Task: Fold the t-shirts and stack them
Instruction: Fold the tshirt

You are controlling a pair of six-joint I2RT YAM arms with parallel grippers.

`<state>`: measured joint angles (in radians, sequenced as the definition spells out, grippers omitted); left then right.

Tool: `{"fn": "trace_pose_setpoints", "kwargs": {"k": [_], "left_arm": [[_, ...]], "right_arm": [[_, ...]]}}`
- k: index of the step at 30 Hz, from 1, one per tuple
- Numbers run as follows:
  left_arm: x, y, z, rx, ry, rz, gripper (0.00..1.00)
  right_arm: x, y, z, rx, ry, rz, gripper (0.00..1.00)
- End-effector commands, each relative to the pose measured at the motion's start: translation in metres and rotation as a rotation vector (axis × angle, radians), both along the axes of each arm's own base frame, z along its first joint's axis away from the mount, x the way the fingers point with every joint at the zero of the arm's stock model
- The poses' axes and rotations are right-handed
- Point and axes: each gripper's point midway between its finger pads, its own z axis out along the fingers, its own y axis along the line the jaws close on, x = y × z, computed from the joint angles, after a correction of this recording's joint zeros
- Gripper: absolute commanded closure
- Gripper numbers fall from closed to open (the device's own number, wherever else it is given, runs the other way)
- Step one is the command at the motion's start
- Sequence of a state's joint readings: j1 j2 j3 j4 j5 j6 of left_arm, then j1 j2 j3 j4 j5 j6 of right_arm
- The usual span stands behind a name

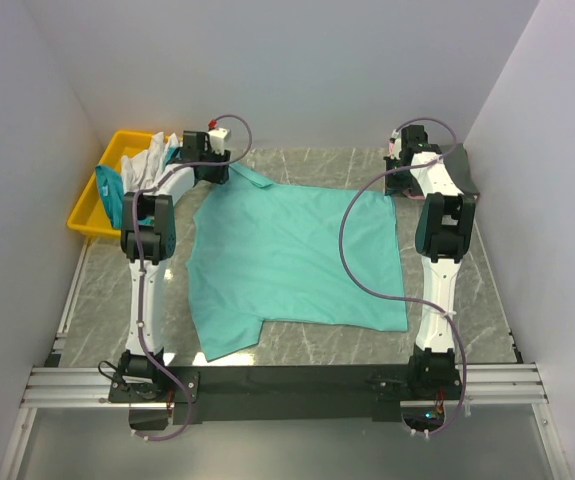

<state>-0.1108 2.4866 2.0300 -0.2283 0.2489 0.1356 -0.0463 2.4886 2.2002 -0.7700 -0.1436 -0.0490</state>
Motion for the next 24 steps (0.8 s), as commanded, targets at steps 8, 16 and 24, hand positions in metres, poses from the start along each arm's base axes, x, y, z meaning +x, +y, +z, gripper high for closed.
{"fn": "trace_pose_setpoints", "kwargs": {"k": [8, 16, 24], "left_arm": [[-0.001, -0.008, -0.007, 0.046, 0.024, -0.022, 0.67], [0.014, -0.004, 0.018, 0.031, -0.042, -0.004, 1.0], [0.012, 0.007, 0.058, -0.06, -0.104, -0.017, 1.0]], "right_arm": [[0.008, 0.004, 0.023, 0.012, -0.049, 0.01, 1.0], [0.018, 0.003, 0.033, 0.014, -0.092, -0.01, 1.0], [0.031, 0.004, 0.059, 0.023, -0.167, -0.017, 1.0]]}}
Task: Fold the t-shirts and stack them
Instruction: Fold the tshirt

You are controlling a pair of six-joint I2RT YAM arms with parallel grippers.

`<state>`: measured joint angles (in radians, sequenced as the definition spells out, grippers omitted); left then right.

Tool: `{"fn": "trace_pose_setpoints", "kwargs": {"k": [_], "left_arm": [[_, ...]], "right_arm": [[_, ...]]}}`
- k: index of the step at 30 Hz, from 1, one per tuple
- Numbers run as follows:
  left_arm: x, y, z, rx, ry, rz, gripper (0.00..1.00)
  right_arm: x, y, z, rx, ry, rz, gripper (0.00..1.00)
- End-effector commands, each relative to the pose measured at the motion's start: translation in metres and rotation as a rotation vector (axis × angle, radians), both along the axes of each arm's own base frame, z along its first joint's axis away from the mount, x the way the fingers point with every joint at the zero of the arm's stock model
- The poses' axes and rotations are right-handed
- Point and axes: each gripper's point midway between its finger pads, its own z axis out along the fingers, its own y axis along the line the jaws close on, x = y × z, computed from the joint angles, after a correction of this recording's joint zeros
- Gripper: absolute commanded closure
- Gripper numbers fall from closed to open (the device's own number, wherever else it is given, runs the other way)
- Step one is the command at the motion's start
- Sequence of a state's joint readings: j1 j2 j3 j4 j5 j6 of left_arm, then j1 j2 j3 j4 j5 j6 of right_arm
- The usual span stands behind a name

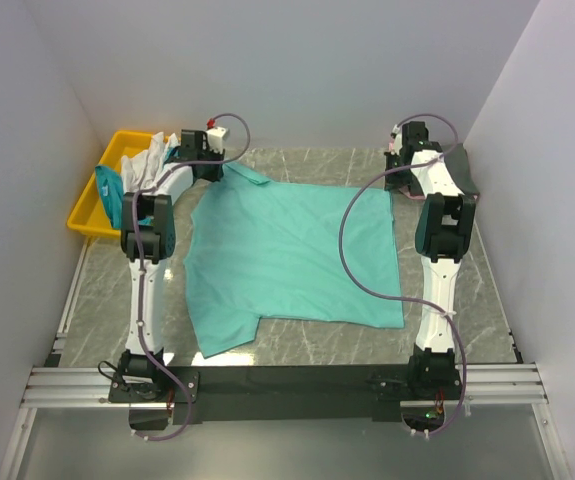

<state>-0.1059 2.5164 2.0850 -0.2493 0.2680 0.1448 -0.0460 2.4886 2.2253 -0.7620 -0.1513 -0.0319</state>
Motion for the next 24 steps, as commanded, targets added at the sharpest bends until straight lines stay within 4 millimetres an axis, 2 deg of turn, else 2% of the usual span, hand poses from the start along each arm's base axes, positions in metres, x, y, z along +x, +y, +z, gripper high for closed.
{"fn": "trace_pose_setpoints", "kwargs": {"k": [1, 5, 7, 8, 10, 17, 18, 19, 21, 22, 24], "left_arm": [[0.005, 0.007, 0.067, -0.062, -0.113, -0.003, 1.0], [-0.001, 0.008, 0.081, -0.095, -0.129, -0.017, 1.0], [-0.001, 0.011, 0.096, -0.107, -0.162, -0.016, 1.0], [-0.003, 0.013, 0.095, -0.116, -0.158, -0.015, 1.0], [-0.002, 0.019, 0.107, -0.133, -0.184, -0.008, 1.0], [-0.007, 0.033, 0.114, -0.136, -0.191, -0.028, 1.0], [-0.008, 0.035, 0.115, -0.14, -0.192, -0.034, 1.0], [-0.01, 0.034, 0.117, -0.142, -0.194, -0.04, 1.0], [-0.015, 0.03, 0.113, -0.15, -0.181, -0.067, 1.0], [-0.016, 0.044, 0.117, -0.151, -0.19, -0.053, 1.0], [-0.022, 0.047, 0.114, -0.153, -0.185, -0.063, 1.0]], "right_arm": [[0.023, 0.003, 0.054, 0.011, -0.143, -0.005, 1.0], [0.025, 0.005, 0.068, 0.017, -0.171, 0.002, 1.0], [0.026, 0.003, 0.075, 0.01, -0.187, 0.004, 1.0], [0.027, 0.002, 0.078, 0.007, -0.196, 0.004, 1.0], [0.029, 0.0, 0.083, -0.002, -0.208, 0.006, 1.0], [0.028, 0.004, 0.099, 0.014, -0.236, 0.031, 1.0], [0.025, 0.006, 0.097, 0.018, -0.227, 0.035, 1.0], [0.024, 0.006, 0.105, 0.022, -0.243, 0.039, 1.0], [0.021, 0.007, 0.107, 0.025, -0.244, 0.047, 1.0], [0.017, 0.008, 0.109, 0.026, -0.243, 0.052, 1.0], [0.01, 0.01, 0.106, 0.035, -0.226, 0.063, 1.0]]}}
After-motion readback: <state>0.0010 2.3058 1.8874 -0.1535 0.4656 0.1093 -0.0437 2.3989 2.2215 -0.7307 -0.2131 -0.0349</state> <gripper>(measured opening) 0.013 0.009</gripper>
